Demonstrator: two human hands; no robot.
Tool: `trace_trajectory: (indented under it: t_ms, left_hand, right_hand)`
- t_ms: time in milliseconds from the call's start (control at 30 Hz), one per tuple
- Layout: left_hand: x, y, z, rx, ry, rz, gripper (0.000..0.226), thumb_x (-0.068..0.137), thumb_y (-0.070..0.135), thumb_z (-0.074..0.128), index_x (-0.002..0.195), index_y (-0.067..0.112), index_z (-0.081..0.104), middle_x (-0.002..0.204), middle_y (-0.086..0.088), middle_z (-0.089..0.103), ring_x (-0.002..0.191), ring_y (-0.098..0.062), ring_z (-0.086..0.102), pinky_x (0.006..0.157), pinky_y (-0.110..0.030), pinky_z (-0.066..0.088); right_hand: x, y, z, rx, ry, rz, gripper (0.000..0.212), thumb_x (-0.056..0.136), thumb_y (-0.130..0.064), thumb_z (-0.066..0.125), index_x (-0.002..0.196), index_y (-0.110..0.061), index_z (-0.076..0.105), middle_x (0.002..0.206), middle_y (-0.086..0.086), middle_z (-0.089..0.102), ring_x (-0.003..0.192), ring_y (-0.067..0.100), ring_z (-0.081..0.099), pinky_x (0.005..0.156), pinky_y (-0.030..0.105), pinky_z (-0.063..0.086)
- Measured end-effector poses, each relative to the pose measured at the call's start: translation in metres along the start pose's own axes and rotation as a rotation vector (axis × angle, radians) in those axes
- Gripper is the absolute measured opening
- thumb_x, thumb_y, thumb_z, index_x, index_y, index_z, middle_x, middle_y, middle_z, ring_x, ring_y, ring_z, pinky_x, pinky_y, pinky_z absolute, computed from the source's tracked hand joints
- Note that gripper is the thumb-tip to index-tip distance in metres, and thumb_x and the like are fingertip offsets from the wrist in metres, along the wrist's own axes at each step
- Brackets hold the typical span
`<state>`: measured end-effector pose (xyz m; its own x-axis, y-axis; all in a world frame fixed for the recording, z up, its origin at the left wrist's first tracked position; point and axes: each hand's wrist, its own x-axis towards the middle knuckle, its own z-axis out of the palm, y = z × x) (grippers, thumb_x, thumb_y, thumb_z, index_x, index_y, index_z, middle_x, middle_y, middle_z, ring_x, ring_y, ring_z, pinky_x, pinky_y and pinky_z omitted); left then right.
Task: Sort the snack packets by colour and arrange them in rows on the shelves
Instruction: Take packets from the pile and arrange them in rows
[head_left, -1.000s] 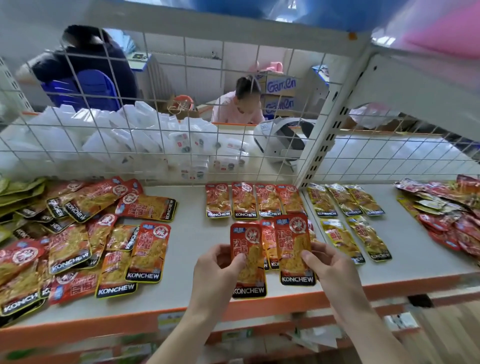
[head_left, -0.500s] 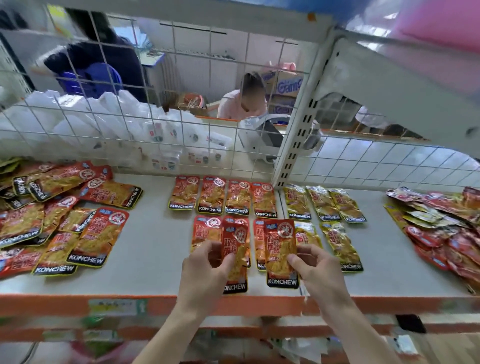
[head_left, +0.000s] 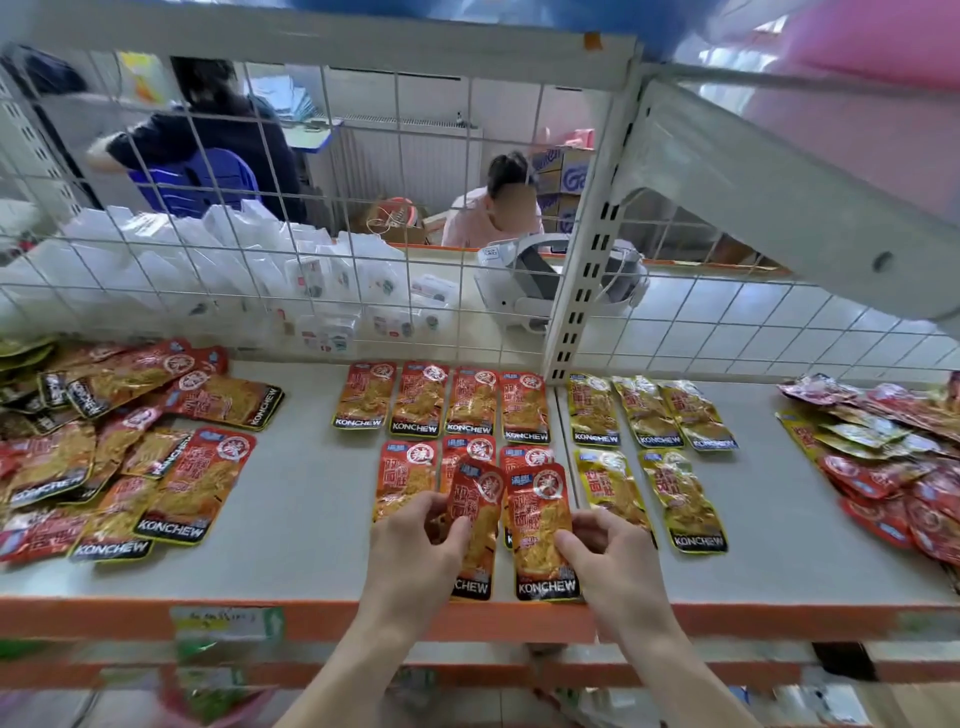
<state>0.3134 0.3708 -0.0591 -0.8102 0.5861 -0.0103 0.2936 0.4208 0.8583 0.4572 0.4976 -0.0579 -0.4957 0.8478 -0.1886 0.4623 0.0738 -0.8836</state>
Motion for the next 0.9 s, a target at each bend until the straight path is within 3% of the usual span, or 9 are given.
trace_trajectory:
  t_ms: [133, 233, 500, 600, 833, 900]
  left_hand:
    - [-0.002, 0.001, 0.002, -0.033, -0.001, 0.003, 0.018, 0.091, 0.019, 0.072, 0.108, 0.017, 0.068, 0.086, 0.017, 0.066, 0.076, 0.011, 0.063, 0.062, -0.004, 0.048]
    - [-0.009, 0.000, 0.002, -0.071, 0.020, 0.006, 0.012, 0.092, 0.017, 0.071, 0.101, 0.021, 0.064, 0.084, 0.019, 0.066, 0.080, 0.015, 0.061, 0.061, -0.008, 0.050]
    - [-0.015, -0.003, 0.001, -0.026, 0.077, 0.022, 0.011, 0.092, 0.018, 0.069, 0.102, 0.018, 0.064, 0.086, 0.013, 0.066, 0.075, -0.002, 0.065, 0.059, -0.007, 0.048]
    - [-0.015, -0.005, 0.001, -0.018, 0.078, 0.023, 0.012, 0.092, 0.019, 0.070, 0.102, 0.017, 0.063, 0.089, 0.006, 0.068, 0.076, -0.005, 0.065, 0.059, -0.006, 0.048]
    - [-0.015, -0.014, 0.001, 0.184, 0.094, 0.101, 0.014, 0.092, 0.031, 0.070, 0.090, 0.026, 0.056, 0.076, 0.012, 0.061, 0.067, -0.003, 0.060, 0.054, -0.011, 0.048]
    - [-0.016, -0.019, 0.001, 0.276, 0.113, 0.121, 0.018, 0.091, 0.037, 0.068, 0.086, 0.028, 0.054, 0.074, 0.012, 0.061, 0.065, -0.006, 0.061, 0.054, -0.021, 0.052]
  right_hand:
    - [-0.002, -0.003, 0.003, 0.028, -0.015, -0.005, 0.024, 0.089, -0.012, 0.071, 0.084, -0.033, 0.061, 0.083, -0.014, 0.070, 0.075, -0.009, 0.066, 0.064, 0.009, 0.050]
    - [-0.003, -0.004, 0.004, 0.040, -0.014, 0.002, 0.024, 0.090, -0.012, 0.070, 0.083, -0.033, 0.061, 0.080, -0.013, 0.071, 0.073, -0.006, 0.067, 0.062, 0.011, 0.051]
    - [0.000, -0.002, 0.008, 0.043, 0.012, 0.011, 0.019, 0.091, -0.016, 0.069, 0.087, -0.032, 0.061, 0.085, -0.012, 0.071, 0.080, 0.003, 0.069, 0.070, 0.018, 0.056]
    - [-0.001, -0.002, 0.009, 0.036, 0.034, -0.022, 0.024, 0.091, -0.014, 0.069, 0.084, -0.034, 0.059, 0.085, -0.011, 0.070, 0.080, 0.002, 0.067, 0.068, 0.014, 0.054]
    - [-0.005, -0.002, 0.004, -0.057, 0.029, -0.075, 0.011, 0.091, -0.017, 0.070, 0.087, -0.025, 0.064, 0.082, -0.006, 0.070, 0.077, 0.005, 0.067, 0.062, 0.012, 0.051]
    - [-0.005, -0.002, 0.003, -0.109, 0.005, -0.085, 0.005, 0.092, -0.018, 0.068, 0.093, -0.022, 0.066, 0.082, -0.006, 0.070, 0.075, 0.004, 0.066, 0.061, 0.013, 0.051]
